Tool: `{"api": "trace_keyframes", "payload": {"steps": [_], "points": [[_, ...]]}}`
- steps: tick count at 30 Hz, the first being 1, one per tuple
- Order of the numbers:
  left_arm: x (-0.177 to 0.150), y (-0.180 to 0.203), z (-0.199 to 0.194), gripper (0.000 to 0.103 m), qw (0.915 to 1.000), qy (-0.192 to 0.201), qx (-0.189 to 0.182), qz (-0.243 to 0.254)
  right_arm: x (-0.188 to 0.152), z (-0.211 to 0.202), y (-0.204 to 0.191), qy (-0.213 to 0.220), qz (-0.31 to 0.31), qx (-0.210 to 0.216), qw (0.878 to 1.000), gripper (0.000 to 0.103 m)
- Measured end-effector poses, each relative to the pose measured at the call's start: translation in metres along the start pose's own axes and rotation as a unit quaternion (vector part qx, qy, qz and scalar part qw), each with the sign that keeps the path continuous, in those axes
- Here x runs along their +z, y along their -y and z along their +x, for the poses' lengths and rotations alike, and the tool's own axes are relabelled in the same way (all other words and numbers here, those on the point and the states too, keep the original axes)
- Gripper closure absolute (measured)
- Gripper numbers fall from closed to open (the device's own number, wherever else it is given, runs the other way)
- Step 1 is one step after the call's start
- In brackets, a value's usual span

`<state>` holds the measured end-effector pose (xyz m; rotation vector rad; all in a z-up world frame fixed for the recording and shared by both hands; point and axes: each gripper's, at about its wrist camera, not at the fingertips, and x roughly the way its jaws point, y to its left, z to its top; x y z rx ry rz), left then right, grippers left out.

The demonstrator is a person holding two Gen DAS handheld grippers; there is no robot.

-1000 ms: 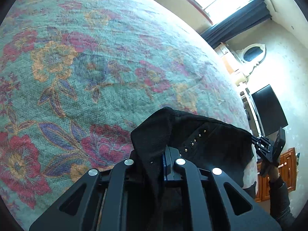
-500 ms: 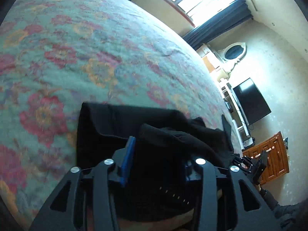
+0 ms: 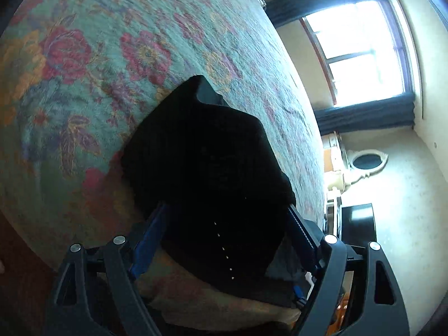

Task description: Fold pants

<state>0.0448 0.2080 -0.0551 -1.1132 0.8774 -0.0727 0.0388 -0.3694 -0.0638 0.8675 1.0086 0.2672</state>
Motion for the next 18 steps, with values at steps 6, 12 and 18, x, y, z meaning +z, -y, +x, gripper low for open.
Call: {"api": "trace_keyframes", "payload": {"steps": [6,12,18], "points": [[0.001,-0.003,-0.019,0.018,0.9981,0.060,0.013,0.001,0.011,0.014,0.015,0.011,0.053,0.013,0.998,0.019],[-0.004,0.004,0.004,0.018,0.9988,0.045,0.019,-0.009,0.011,0.024,0.008,0.022,0.038,-0.016,0.999,0.019],[-0.020,0.011,0.016,0.018,0.9988,0.040,0.028,-0.011,0.012,0.027,0.008,0.039,0.035,-0.050,0.997,0.053]]}}
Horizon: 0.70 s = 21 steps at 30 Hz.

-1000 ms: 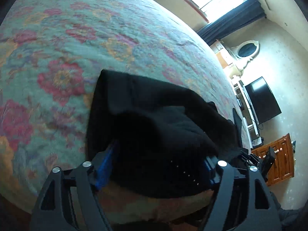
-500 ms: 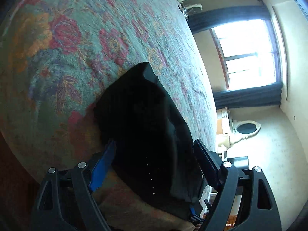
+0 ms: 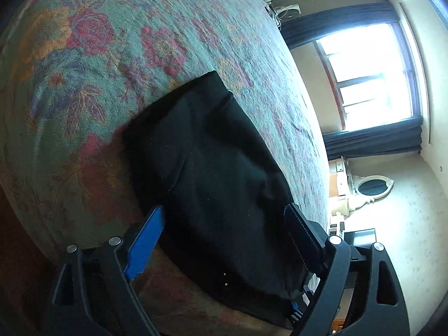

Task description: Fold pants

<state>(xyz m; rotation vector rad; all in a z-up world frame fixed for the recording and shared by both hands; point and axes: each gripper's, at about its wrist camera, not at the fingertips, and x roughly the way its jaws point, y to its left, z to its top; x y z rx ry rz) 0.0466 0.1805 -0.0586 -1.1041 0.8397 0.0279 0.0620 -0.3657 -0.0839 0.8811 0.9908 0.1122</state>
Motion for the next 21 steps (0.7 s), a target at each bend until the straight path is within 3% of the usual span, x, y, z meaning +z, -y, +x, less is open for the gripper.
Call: {"api": "trace_keyframes", "payload": {"steps": [2,5,7,9,10,13,14,21], "points": [[0.003,0.002,0.006,0.018,0.9998,0.005,0.017,0.009,0.001,-0.001,0.007,0.001,-0.003,-0.011,1.000,0.075],[0.007,-0.002,0.015,0.018,0.9996,0.009,0.025,0.007,0.004,-0.005,0.023,-0.001,0.011,0.000,1.000,0.090],[0.008,0.000,0.018,0.021,0.9991,0.009,0.037,0.021,0.003,-0.010,0.028,-0.001,0.015,0.009,1.000,0.092],[0.008,0.004,0.019,0.032,0.9976,0.010,0.054,0.042,0.000,-0.015,0.030,0.006,0.022,0.021,1.000,0.093],[0.008,0.004,0.018,0.041,0.9970,0.011,0.060,0.048,-0.002,-0.019,0.030,0.014,0.025,0.029,0.999,0.093],[0.014,-0.006,0.012,0.082,0.9970,0.014,0.067,0.036,-0.009,-0.037,0.026,0.033,0.021,0.046,0.998,0.093],[0.016,-0.012,0.010,0.089,0.9977,0.013,0.062,0.026,-0.013,-0.042,0.023,0.037,0.018,0.051,0.998,0.094],[0.013,-0.033,-0.001,0.090,0.9995,0.003,0.031,-0.003,-0.045,-0.061,0.039,0.036,0.019,0.048,0.998,0.094]]}}
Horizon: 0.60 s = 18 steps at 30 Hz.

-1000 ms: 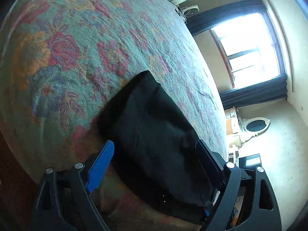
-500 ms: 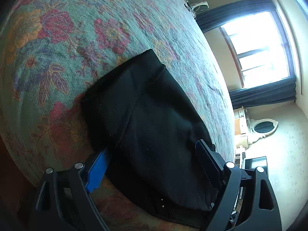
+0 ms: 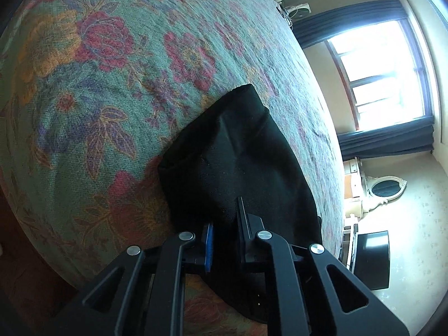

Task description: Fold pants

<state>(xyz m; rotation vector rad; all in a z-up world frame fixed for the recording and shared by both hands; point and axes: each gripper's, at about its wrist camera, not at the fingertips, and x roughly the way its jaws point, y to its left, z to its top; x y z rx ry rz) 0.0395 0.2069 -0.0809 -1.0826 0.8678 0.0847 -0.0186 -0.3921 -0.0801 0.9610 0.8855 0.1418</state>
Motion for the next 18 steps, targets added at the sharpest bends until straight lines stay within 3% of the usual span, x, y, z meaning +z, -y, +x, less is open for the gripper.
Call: {"api": "trace_keyframes", "payload": {"steps": [4,8,9,10,11,18], "points": [[-0.004,0.001,-0.003,0.090,1.0000,-0.001,-0.004,0.005,-0.007,0.005,0.014,-0.006,0.012,-0.012,1.000,0.094],[0.007,-0.002,0.003,0.082,0.9998,-0.009,-0.013,-0.012,-0.009,0.008,0.015,-0.007,0.012,-0.014,1.000,0.094],[0.007,0.000,0.002,0.082,1.0000,-0.005,-0.009,0.000,-0.009,0.007,0.015,-0.007,0.012,-0.013,1.000,0.094],[0.007,0.003,0.001,0.091,0.9998,-0.003,-0.003,0.018,-0.010,0.005,0.015,-0.006,0.014,-0.009,1.000,0.094],[0.007,0.006,0.000,0.094,0.9995,-0.002,0.001,0.031,-0.009,0.002,0.012,-0.005,0.017,-0.004,1.000,0.094],[0.017,0.006,-0.016,0.094,0.9996,0.002,-0.017,0.021,-0.011,-0.012,0.006,-0.009,0.020,0.020,1.000,0.095]]}}
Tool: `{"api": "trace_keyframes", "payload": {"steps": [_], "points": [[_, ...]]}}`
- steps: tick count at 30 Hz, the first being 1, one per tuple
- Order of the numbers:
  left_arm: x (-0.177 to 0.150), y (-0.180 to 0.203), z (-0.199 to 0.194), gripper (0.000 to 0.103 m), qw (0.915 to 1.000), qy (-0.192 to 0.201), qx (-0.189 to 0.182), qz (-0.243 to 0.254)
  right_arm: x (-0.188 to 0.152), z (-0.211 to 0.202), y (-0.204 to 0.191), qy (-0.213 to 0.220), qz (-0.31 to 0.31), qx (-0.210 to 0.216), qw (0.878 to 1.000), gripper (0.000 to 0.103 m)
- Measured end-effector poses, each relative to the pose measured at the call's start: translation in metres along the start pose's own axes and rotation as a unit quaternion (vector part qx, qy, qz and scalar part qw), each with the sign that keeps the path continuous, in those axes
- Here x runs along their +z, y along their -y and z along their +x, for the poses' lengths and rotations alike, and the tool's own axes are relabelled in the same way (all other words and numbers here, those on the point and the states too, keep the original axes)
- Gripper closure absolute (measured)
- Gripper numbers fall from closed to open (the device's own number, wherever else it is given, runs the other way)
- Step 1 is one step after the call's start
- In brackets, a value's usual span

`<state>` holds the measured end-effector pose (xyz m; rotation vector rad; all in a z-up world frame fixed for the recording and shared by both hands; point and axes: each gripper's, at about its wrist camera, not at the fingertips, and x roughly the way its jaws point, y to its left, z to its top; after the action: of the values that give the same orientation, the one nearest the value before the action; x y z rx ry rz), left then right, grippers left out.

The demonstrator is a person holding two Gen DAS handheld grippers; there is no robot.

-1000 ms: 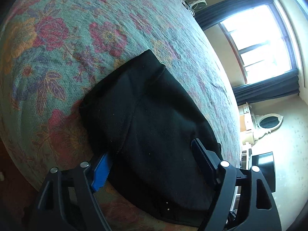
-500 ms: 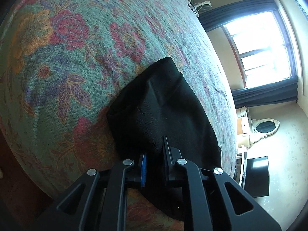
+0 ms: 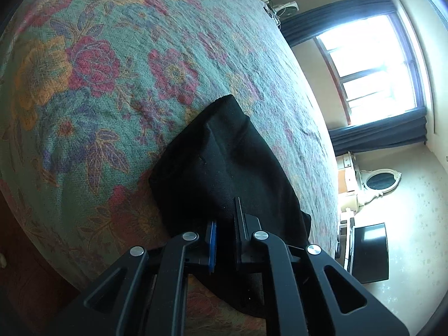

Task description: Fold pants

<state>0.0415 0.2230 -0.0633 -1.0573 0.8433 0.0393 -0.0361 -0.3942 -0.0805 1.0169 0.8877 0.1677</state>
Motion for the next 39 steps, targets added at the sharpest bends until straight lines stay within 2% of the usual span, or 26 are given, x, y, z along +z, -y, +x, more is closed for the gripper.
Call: {"api": "trace_keyframes", "payload": {"steps": [3,6,10,12,14,15,16,18,20,21,23,26,30,34,35,36,38,39], "points": [[0.000,-0.008,-0.002,0.094,1.0000,0.001,0.003,-0.006,-0.002,0.003,0.007,-0.008,0.001,-0.007,1.000,0.095],[-0.005,-0.018,0.003,0.094,0.9996,-0.008,0.023,-0.014,-0.008,0.007,0.018,-0.016,0.012,-0.021,1.000,0.095],[-0.006,-0.030,0.005,0.090,0.9995,-0.018,0.016,-0.020,-0.009,0.009,0.012,-0.015,-0.026,-0.043,0.999,0.092],[-0.005,-0.029,-0.003,0.084,0.9996,-0.011,0.018,-0.021,-0.004,0.001,0.005,-0.005,-0.036,-0.051,0.998,0.085],[-0.002,-0.027,-0.017,0.073,0.9990,0.012,0.042,0.002,0.006,-0.015,-0.004,0.024,-0.049,-0.059,0.997,0.072],[-0.003,-0.025,-0.025,0.071,0.9977,0.029,0.058,0.019,0.014,-0.024,-0.009,0.044,-0.058,-0.068,0.995,0.068],[-0.003,-0.021,-0.033,0.067,0.9950,0.047,0.078,0.040,0.024,-0.033,-0.015,0.064,-0.070,-0.079,0.992,0.060],[-0.005,-0.010,-0.043,0.060,0.9905,0.069,0.093,0.074,0.054,-0.049,-0.028,0.110,-0.085,-0.095,0.986,0.058],[-0.012,0.010,-0.046,0.046,0.9881,0.078,0.085,0.102,0.088,-0.046,-0.046,0.117,-0.106,-0.108,0.982,0.041],[-0.018,0.022,-0.044,0.042,0.9874,0.078,0.073,0.117,0.105,-0.039,-0.056,0.118,-0.126,-0.120,0.978,0.041],[-0.031,0.051,-0.033,0.028,0.9857,0.064,0.041,0.150,0.138,-0.009,-0.080,0.110,-0.178,-0.176,0.962,0.041],[-0.054,0.089,-0.003,0.027,0.9833,0.018,-0.005,0.181,0.175,0.058,-0.102,0.081,-0.252,-0.279,0.923,0.041],[-0.098,0.114,0.045,0.027,0.9773,-0.065,-0.034,0.199,0.207,0.138,-0.099,0.027,-0.295,-0.371,0.880,0.041],[-0.137,0.125,0.082,0.027,0.9668,-0.134,-0.030,0.216,0.222,0.175,-0.080,0.000,-0.302,-0.430,0.851,0.042],[-0.144,0.128,0.088,0.027,0.9643,-0.145,-0.030,0.219,0.226,0.178,-0.073,-0.006,-0.296,-0.437,0.849,0.045],[-0.152,0.130,0.093,0.027,0.9618,-0.153,-0.032,0.225,0.228,0.177,-0.066,-0.009,-0.287,-0.432,0.855,0.049],[-0.164,0.138,0.098,0.026,0.9562,-0.157,-0.034,0.244,0.233,0.168,-0.054,-0.006,-0.272,-0.421,0.865,0.076],[-0.167,0.143,0.100,0.026,0.9533,-0.159,-0.033,0.255,0.234,0.160,-0.051,-0.004,-0.272,-0.413,0.869,0.082]]}}
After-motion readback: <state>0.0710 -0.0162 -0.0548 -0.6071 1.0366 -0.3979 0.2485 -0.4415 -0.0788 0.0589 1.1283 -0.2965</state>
